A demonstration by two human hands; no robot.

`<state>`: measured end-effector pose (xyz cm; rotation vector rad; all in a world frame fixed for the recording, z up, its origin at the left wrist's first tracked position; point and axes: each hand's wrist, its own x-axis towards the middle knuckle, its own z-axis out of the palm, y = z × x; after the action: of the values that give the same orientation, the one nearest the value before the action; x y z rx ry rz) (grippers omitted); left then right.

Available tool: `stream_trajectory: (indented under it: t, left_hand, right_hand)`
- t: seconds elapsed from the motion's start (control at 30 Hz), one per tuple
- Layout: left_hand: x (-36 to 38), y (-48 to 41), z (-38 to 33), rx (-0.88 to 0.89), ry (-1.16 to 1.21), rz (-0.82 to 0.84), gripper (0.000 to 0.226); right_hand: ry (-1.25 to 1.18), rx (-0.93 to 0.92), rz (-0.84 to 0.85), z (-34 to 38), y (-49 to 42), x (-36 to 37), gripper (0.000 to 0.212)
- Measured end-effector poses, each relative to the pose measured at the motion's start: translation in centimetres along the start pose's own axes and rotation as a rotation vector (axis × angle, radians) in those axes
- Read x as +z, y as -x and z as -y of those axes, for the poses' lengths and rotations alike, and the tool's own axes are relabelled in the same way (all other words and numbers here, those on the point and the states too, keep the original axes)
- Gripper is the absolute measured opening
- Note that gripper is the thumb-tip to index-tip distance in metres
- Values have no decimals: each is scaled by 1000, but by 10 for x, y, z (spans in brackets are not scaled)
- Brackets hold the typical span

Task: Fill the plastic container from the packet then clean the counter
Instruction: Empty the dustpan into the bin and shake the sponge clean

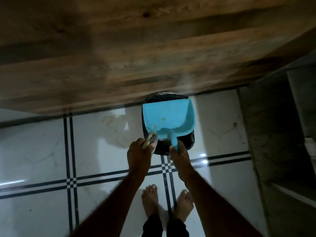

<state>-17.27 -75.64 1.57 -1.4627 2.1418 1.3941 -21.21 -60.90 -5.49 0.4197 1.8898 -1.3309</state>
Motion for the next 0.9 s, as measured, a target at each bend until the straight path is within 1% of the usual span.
stream_trajectory:
  t: [0.1,0.2,0.27,0.33,0.37,0.43,0.47,0.5,0.53,0.57,0.63,0.7,0.73,0.8,0.87,0.9]
  left_hand:
    - [7,-8,1,24,8,-7,26]
    - [13,-16,-2,28,50,-23,33]
    - [14,-17,-7,45,78,-13,32]
    - [13,-12,-14,60,123,10,29]
    - [11,-5,-20,84,117,21,28]
    - [3,12,-32,194,37,36,20]
    - [-2,22,-38,264,-31,40,15]
    - [-7,31,-42,339,-97,45,13]
    - [-13,44,-51,418,-141,76,16]
    - [-18,58,-59,493,-188,124,20]
    - [-31,89,-81,645,-293,222,32]
    - [-46,120,-108,747,-365,286,33]
    - [-55,138,-124,774,-368,310,34]
    - [-76,178,-157,801,-299,315,45]
    - [-92,212,-183,736,-185,305,56]
    - [-100,229,-196,664,-118,310,60]
  right_hand:
    - [46,68,-15,-15,-5,1,32]
    - [238,97,-76,-17,-17,0,20]
    - [337,94,-72,-22,-26,-2,27]
    - [377,124,-64,-30,-34,-5,40]
    - [339,131,-75,-26,-29,-9,42]
    - [31,141,-73,15,8,-22,33]
    - [-147,175,19,34,27,-27,36]
    - [-306,210,150,52,44,-34,46]
    - [-404,236,252,71,64,-43,56]
    - [-488,254,312,88,82,-54,63]
    - [-543,254,337,116,118,-75,61]
    - [-530,240,331,140,155,-95,50]
    - [-539,231,323,153,174,-106,43]
    - [-613,208,295,180,215,-128,32]
    - [-724,178,266,204,253,-148,26]
    - [-762,158,247,217,275,-158,22]
